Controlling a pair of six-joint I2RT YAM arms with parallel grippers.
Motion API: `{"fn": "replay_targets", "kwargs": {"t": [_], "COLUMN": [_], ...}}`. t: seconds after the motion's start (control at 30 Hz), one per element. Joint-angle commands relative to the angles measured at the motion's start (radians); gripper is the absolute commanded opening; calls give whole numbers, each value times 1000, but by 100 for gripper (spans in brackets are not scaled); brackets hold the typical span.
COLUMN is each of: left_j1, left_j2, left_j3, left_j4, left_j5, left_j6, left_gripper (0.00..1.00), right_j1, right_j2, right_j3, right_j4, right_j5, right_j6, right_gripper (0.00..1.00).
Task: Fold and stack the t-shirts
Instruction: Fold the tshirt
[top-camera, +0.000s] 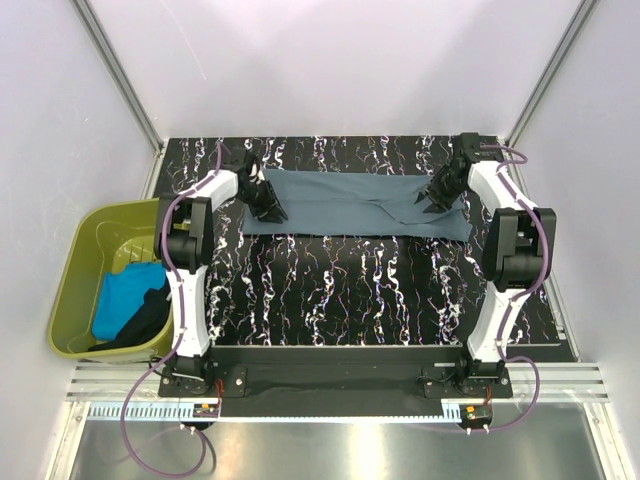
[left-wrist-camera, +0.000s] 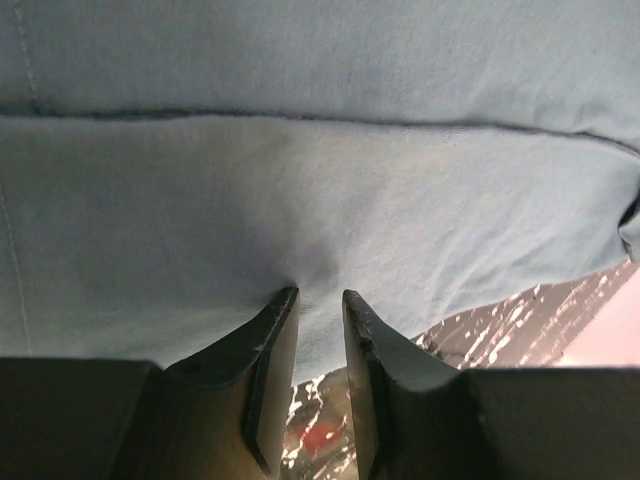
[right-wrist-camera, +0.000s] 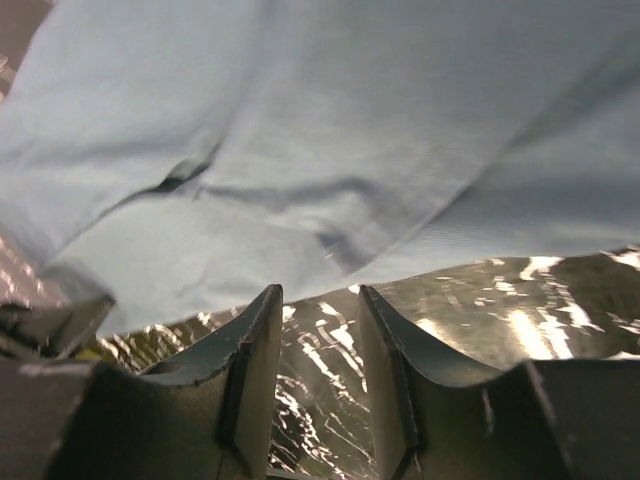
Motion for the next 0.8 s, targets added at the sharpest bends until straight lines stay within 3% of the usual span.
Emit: {"fn": "replay_targets", "kwargs": {"t": [0.0,0.17,0.33,0.5,0.6,0.77], "left_j1": [-14,-66,-234,-423,-495,-506], "left_j2": [-19,-123,-252,-380,-453,-622], "left_j3": [-115,-261,-451,-577,-618,-593], "left_j4": [-62,-43,0,15,12,-23], "left_j5": [-24,-18,-15,2,52,71], "left_j6": [6,-1,-33,-31,10,81], "left_gripper": [32,32,33,33,34,44], "right_j1": [-42,-63,-70,-70,-70,-63], "right_j2": [-35,-32,5,77,115,221], "right_j3": [-30,-27,-24,22,45,116], "right_j4": [-17,-15,-15,3,41,83], "right_j5": [72,96,167,201,221,218], "right_j6": [21,-4,-36,-71,-85,-93], "right_gripper": [43,44,44,35,32,29]}}
